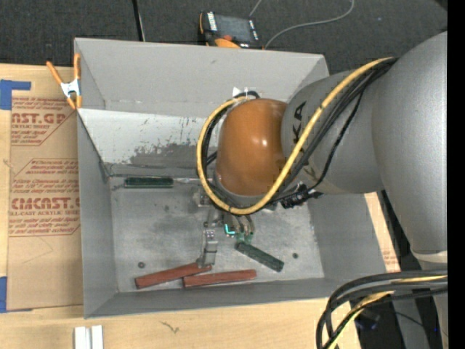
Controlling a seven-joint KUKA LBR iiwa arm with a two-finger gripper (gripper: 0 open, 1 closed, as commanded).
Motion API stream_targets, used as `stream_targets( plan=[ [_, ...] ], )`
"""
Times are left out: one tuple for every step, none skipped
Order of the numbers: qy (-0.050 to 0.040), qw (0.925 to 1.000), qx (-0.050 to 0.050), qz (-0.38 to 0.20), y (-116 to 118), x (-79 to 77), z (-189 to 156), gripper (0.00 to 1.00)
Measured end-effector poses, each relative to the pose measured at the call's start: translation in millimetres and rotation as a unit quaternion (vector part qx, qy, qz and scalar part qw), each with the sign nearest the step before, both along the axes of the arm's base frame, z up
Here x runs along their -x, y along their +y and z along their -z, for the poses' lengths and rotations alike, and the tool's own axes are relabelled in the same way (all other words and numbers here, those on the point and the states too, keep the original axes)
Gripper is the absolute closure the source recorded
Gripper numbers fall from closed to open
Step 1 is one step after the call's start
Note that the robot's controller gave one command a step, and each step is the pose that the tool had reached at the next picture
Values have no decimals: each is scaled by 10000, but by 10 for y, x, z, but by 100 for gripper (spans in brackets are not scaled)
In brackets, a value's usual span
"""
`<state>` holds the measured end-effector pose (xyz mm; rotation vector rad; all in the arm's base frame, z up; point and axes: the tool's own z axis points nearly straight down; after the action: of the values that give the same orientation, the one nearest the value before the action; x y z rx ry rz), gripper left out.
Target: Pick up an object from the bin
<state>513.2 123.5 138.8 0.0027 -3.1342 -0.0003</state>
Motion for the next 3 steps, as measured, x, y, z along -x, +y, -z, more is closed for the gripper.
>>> stream_targets(
  plan=[
    [-79, 9869, -14, -1614, 220, 284, 685, 0],
    [-59, 9760, -29, -2178, 983, 275, 377, 0],
    [-36, 9907, -4, -1361, 542, 282, 253, 0]
  ],
)
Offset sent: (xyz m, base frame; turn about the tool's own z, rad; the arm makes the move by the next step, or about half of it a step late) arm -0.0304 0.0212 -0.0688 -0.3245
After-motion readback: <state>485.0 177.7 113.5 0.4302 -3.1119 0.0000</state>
